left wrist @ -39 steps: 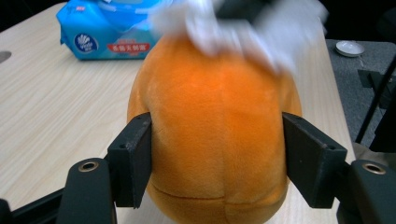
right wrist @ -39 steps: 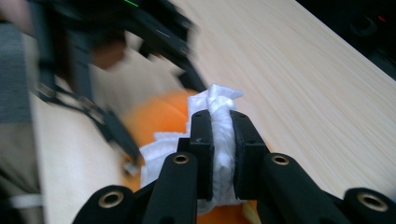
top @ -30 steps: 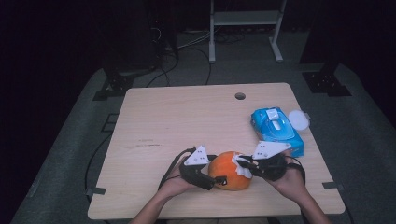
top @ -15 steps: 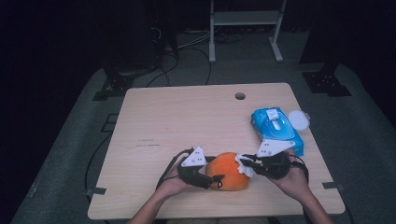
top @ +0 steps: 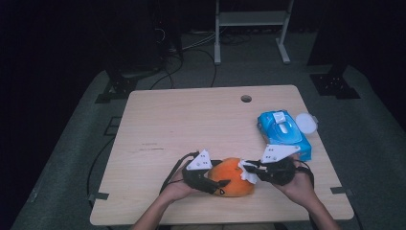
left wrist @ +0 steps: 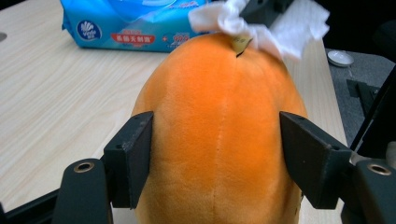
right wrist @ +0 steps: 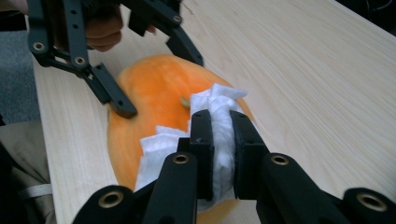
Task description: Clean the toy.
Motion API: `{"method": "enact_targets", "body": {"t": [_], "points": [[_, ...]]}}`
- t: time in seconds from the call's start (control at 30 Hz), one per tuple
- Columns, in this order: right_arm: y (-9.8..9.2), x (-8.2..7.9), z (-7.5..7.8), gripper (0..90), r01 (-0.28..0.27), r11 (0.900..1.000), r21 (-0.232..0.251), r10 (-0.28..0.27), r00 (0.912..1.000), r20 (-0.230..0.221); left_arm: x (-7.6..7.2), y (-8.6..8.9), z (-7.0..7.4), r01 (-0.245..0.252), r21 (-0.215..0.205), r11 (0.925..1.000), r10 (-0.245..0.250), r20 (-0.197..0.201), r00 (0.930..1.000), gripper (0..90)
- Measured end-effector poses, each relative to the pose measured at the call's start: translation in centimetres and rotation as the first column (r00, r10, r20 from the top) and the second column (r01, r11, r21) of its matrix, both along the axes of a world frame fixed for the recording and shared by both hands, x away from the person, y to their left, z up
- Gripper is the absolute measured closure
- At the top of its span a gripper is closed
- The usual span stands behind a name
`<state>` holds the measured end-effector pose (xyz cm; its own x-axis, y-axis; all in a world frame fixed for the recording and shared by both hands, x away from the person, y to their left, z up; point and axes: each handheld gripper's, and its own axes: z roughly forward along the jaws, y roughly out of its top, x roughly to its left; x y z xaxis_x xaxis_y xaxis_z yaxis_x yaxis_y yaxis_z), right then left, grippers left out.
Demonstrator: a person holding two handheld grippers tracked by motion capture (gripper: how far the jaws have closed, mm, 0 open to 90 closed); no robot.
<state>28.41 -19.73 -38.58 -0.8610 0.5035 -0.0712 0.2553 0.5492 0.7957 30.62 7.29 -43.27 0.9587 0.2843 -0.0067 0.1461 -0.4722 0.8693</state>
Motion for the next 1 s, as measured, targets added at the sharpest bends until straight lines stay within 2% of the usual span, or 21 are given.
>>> {"method": "enact_targets", "body": {"t": [0.17,0.23,0.33,0.43,0.47,0.57,0.63,0.73,0.83,1.0], "points": [[-1.3,0.1,-0.2,80.2,0.026,0.999,0.019,-0.025,0.9994,-0.024,0.4,0.5,-0.3,-0.010,-0.010,0.9999,0.010,-0.027,0.9996,29.7],[-1.4,0.1,-0.2,80.2,0.026,0.999,0.022,-0.025,0.9993,-0.028,0.3,0.5,-0.3,-0.009,-0.010,0.9999,0.008,-0.025,0.9997,29.6],[-0.9,0.1,-0.2,80.3,0.016,0.999,0.038,-0.015,0.9994,-0.030,0.0,-0.2,-0.2,0.000,-0.007,1.0000,0.000,-0.006,1.0000,28.0],[0.5,-0.1,-0.1,80.2,-0.016,0.999,0.050,0.017,0.9996,-0.022,-0.5,-0.7,-0.1,0.019,0.007,0.9998,-0.019,0.022,0.9996,27.0],[1.2,-0.2,0.0,80.2,-0.024,0.999,0.032,0.025,0.9996,-0.010,-0.6,-0.7,-0.1,0.017,0.014,0.9998,-0.017,0.024,0.9996,27.0],[1.3,-0.2,0.1,80.3,-0.025,0.999,0.030,0.025,0.9997,-0.006,-0.3,0.0,-0.3,0.013,0.006,0.9999,-0.013,0.002,0.9999,27.7],[0.8,-0.1,0.1,80.3,-0.009,1.000,0.018,0.009,0.9999,-0.004,-0.1,0.1,-0.4,0.010,-0.005,0.9999,-0.010,-0.007,0.9999,27.9],[-1.0,0.4,-0.3,80.3,0.023,0.999,0.048,-0.022,0.9993,-0.029,0.1,0.3,-0.4,0.006,-0.007,1.0000,-0.006,-0.015,0.9999,27.9],[-1.8,0.5,-0.4,80.3,0.040,0.997,0.067,-0.037,0.9980,-0.052,0.3,0.6,-0.5,0.000,-0.004,1.0000,0.000,-0.020,0.9998,27.9],[-1.9,0.6,-0.7,80.3,0.039,0.997,0.063,-0.035,0.9973,-0.065,0.1,0.4,-0.4,-0.008,0.002,1.0000,0.008,-0.015,0.9999,27.8]]}}
